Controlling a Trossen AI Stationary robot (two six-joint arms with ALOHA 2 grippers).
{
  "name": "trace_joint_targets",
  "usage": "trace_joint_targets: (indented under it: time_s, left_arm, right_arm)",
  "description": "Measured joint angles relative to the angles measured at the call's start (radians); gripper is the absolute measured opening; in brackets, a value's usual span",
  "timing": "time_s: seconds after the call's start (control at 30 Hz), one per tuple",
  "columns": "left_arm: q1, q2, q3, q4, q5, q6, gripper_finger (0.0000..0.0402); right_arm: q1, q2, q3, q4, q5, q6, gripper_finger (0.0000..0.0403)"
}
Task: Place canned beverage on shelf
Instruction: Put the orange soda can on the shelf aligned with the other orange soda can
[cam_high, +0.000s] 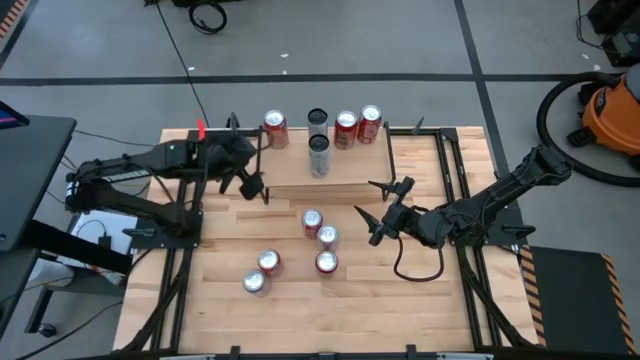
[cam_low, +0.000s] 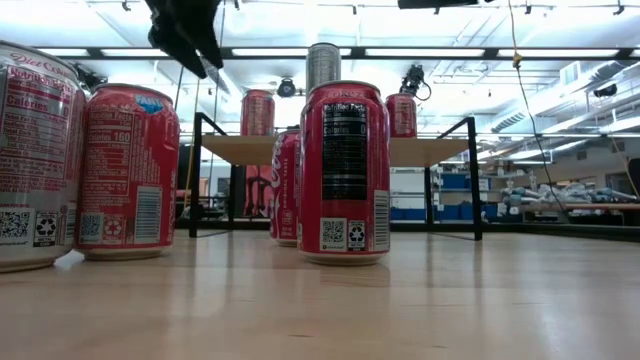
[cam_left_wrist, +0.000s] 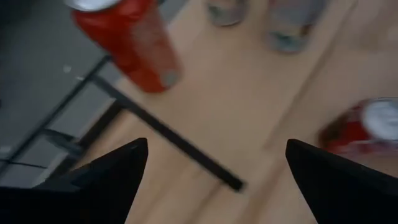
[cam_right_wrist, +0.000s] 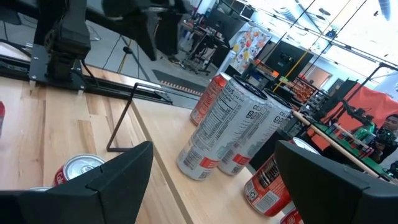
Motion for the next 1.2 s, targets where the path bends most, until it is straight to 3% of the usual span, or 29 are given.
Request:
trace_joint_targets:
  time_s: [0.2, 0.77, 1.0, 1.2]
  left_arm:
    - [-0.055, 0.002, 0.000, 0.096, 0.065, -0.070, 0.0393]
    - [-0.030, 0.003, 0.000, 0.335, 0.057, -0.045, 0.0390]
    - [-0.012, 0.042, 0.001, 0.356, 0.055, -0.032, 0.0359]
    - [-0.052, 0.068, -0.002, 0.274, 0.106, -0.068, 0.0316]
  right_arm:
    - [0.000, 0.000, 0.000, 0.051, -0.003, -0.039, 0.0347]
    - [0.000, 0.000, 0.000, 0.064, -0.004, -0.090, 0.0347]
    - [0.001, 0.000, 0.000, 0.066, -0.034, -0.088, 0.0347]
    - [0.018, 0.000, 0.000, 0.081, -0.030, -0.090, 0.0347]
